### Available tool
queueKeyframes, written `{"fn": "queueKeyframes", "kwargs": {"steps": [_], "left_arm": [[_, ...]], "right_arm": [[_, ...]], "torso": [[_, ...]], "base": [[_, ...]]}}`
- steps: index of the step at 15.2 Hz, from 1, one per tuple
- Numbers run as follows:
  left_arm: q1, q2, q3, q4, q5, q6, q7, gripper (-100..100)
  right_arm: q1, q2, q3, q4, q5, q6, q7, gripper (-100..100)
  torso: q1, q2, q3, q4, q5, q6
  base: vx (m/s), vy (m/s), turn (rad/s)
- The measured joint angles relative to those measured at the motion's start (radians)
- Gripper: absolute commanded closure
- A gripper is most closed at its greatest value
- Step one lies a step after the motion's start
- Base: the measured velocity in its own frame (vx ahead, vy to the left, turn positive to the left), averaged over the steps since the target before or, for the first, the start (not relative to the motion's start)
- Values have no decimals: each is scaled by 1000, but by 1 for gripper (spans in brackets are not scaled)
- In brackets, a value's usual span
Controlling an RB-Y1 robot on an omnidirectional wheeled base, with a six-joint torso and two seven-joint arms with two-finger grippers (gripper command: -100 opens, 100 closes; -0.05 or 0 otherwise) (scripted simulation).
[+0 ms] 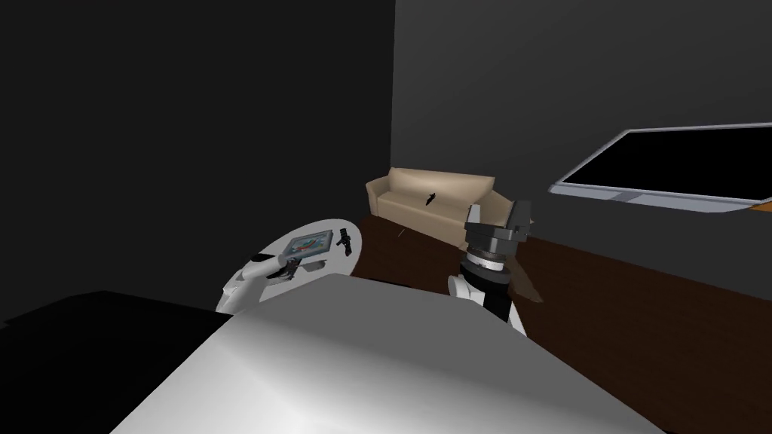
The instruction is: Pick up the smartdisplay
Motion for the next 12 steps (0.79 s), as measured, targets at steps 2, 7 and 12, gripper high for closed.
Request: {"fn": "queueKeyframes", "kwargs": {"steps": [2,7,12], "left_arm": [[2,2,19,16,14,43,-9,-100],[-22,19,55,103,46,127,-36,-100],[-36,31,90,164,75,209,-57,-100]], "right_arm": [[0,0,0,0,0,0,0,0],[0,0,0,0,0,0,0,0],[0,0,0,0,0,0,0,0]], "torso": [[0,0,0,0,0,0],[0,0,0,0,0,0],[0,0,0,0,0,0]], "base": [[-6,44,-235],[-6,40,-243],[-8,41,-150]]}}
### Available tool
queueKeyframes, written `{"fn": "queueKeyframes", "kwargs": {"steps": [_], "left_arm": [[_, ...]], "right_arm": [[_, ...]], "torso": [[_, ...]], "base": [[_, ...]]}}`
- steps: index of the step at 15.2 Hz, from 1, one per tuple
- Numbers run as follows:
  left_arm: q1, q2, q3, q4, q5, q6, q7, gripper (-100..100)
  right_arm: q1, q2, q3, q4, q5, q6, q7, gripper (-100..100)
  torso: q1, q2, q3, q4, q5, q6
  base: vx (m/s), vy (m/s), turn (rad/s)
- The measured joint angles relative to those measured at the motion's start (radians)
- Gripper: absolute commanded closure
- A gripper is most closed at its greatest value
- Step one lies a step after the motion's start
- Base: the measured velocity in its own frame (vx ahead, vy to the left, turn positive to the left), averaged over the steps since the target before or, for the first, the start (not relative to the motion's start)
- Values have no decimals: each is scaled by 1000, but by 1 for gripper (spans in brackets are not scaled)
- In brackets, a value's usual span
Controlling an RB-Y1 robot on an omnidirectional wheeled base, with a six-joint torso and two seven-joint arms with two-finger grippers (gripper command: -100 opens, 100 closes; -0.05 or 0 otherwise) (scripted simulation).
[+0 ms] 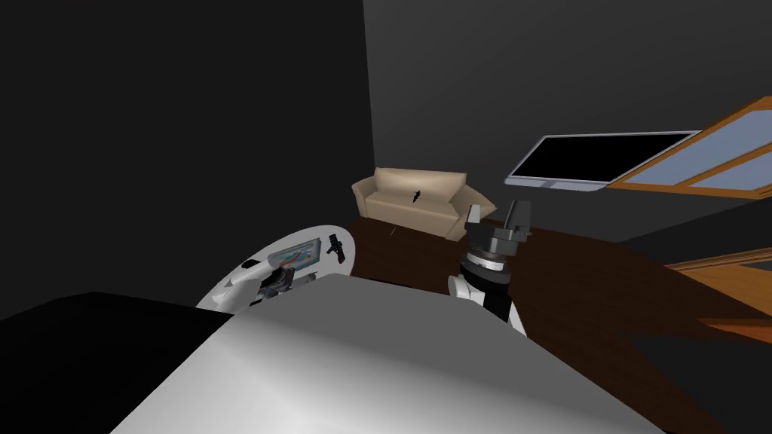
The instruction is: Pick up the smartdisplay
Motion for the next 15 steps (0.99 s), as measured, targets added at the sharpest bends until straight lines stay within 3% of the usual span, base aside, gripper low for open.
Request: {"fn": "queueKeyframes", "kwargs": {"steps": [3,8,9,15], "left_arm": [[-11,8,10,33,10,20,-11,-100],[-21,-25,-16,50,-5,-30,7,-100],[-21,-27,-17,52,-6,-35,7,100],[-23,-18,-13,52,-4,-27,6,100]], "right_arm": [[0,0,0,0,0,0,0,0],[0,0,0,0,0,0,0,0],[0,0,0,0,0,0,0,0],[0,0,0,0,0,0,0,0]], "torso": [[-1,-1,0,0,0,0],[0,0,0,0,0,0],[-1,0,0,0,0,0],[-4,-2,-1,-1,-1,0]], "base": [[-5,29,-74],[-14,43,-3],[-3,9,-2],[5,-17,1]]}}
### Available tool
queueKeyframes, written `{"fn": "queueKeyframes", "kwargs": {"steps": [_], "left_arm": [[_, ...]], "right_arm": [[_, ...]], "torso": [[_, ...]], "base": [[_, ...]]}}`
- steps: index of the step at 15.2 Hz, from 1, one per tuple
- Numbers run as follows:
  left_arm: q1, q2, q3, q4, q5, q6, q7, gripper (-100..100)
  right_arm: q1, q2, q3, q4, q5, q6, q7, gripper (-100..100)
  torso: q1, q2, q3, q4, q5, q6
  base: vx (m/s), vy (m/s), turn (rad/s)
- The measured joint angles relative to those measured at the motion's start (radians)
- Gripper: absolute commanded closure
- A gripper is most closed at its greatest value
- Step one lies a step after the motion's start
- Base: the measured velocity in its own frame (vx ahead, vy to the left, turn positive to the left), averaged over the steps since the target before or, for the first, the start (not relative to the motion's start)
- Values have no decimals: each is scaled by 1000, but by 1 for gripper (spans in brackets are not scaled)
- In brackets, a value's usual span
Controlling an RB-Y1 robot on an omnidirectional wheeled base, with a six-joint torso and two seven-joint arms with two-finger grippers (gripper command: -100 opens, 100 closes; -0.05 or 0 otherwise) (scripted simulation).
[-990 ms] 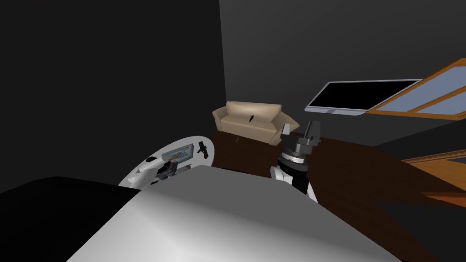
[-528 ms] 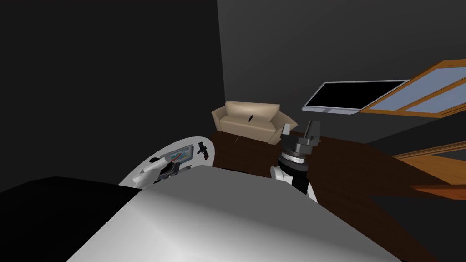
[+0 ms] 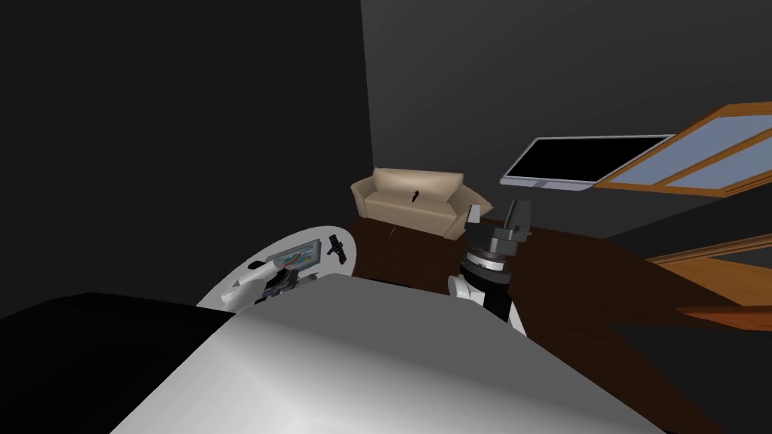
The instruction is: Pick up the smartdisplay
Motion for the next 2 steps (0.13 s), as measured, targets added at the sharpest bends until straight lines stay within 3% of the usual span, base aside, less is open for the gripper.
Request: {"fn": "queueKeyframes", "kwargs": {"steps": [2], "left_arm": [[8,17,15,-14,8,30,-9,100]], "right_arm": [[0,0,0,0,0,0,0,0]], "torso": [[-4,-1,0,0,-1,0]], "base": [[23,-54,9]]}}
